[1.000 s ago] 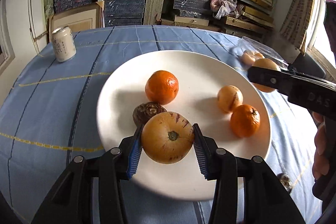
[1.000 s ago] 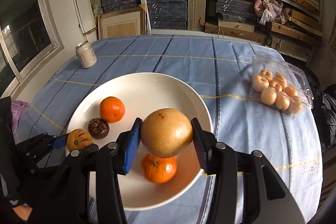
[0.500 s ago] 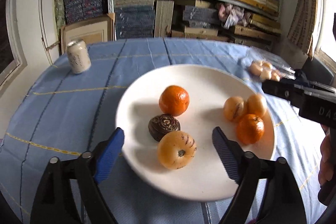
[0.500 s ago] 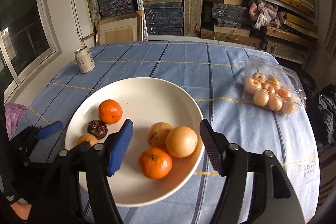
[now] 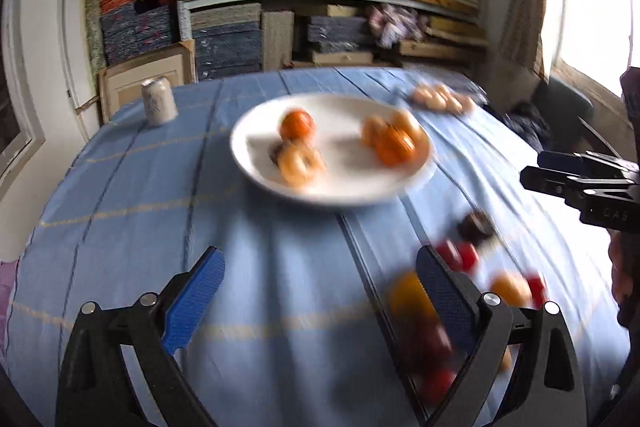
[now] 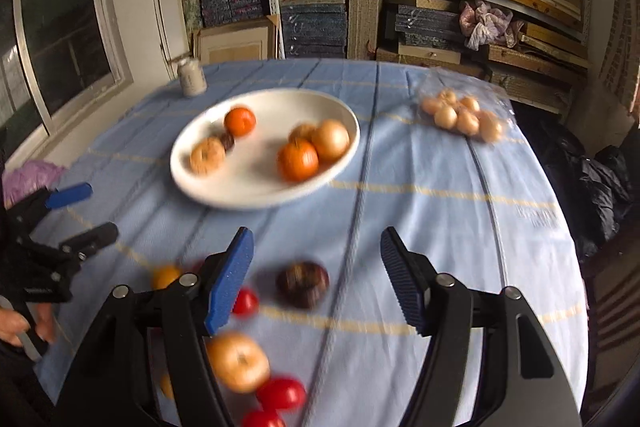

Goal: Organize fruits
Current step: 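Move both tools back to the cluster and close the left tool on a red tomato, then grasp a red tomato with the right tool while the left tool holds its tomato, then carry both red tomatoes onto the white plate and open both tools, then grasp a dark red fruit with the left tool while the right tool grasps a red tomato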

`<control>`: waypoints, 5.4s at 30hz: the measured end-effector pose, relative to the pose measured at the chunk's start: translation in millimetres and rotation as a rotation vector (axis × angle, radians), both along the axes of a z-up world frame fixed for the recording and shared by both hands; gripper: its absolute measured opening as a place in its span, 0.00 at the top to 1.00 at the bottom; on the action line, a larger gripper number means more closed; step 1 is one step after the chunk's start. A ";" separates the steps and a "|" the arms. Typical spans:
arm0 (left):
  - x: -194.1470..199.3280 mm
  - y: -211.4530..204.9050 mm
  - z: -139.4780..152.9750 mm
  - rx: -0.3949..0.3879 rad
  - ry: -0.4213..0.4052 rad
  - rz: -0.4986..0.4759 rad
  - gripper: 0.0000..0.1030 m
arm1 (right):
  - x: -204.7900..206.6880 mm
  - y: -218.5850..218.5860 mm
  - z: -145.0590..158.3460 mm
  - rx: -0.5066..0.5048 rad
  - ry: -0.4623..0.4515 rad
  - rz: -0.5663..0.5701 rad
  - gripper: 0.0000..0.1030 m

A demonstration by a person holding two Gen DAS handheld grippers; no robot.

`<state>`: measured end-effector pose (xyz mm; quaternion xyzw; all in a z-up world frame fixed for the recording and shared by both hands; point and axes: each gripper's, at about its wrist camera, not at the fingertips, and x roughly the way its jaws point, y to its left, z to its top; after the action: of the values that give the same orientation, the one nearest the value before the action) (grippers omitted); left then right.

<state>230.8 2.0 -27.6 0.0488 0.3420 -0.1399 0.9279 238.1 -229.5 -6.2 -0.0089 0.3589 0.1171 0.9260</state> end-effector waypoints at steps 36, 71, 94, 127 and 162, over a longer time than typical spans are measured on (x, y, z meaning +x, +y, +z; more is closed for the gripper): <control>-53.5 -4.8 -49.5 -0.112 0.142 0.026 0.71 | -93.7 -0.3 -47.9 0.010 0.078 0.005 0.37; -58.9 -5.5 -43.8 -0.098 0.096 0.019 0.71 | -94.2 19.4 -42.3 0.014 0.117 0.085 0.71; 3.5 -7.1 12.1 -0.107 0.021 0.010 0.71 | -33.3 14.4 28.1 0.062 0.008 0.101 0.71; 152.4 -38.6 -12.2 -0.035 0.038 0.085 0.30 | 199.0 42.3 13.4 0.081 0.041 0.040 0.66; -11.3 -33.2 -60.0 0.148 0.140 -0.054 0.52 | -54.3 5.0 -41.6 0.098 0.079 -0.017 0.54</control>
<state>219.5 -31.2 -87.6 0.1167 0.4139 -0.1421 0.8916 183.9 -224.5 -47.9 0.0442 0.3892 0.1268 0.9113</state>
